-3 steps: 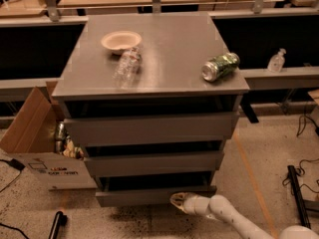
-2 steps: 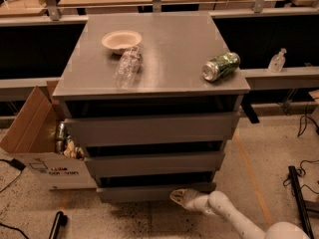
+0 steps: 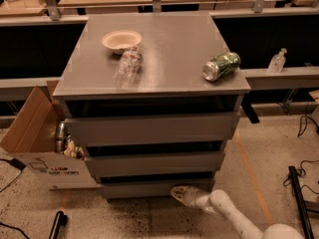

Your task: Close bottom drawer

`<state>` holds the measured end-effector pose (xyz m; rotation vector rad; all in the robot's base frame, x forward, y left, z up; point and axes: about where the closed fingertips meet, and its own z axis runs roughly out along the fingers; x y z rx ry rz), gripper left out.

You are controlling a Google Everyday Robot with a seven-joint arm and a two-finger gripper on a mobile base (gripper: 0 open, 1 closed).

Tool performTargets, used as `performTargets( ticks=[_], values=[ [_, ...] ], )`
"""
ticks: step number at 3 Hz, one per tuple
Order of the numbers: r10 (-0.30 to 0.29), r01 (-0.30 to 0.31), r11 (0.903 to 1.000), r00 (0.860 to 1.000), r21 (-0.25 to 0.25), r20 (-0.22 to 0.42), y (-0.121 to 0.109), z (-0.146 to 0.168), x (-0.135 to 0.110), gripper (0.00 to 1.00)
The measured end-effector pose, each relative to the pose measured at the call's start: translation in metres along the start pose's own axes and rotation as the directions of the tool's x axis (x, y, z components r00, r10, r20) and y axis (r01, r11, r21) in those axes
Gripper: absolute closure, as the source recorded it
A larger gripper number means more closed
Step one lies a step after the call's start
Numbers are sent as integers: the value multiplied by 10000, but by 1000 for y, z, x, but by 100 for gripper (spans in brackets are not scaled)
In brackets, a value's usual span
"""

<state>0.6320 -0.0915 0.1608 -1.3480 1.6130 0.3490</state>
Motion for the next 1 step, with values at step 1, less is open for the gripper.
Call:
performTargets(
  ticks=[1],
  values=[
    [-267, 265, 9996, 9990, 67, 369, -2, -2, -2, 100]
  ],
)
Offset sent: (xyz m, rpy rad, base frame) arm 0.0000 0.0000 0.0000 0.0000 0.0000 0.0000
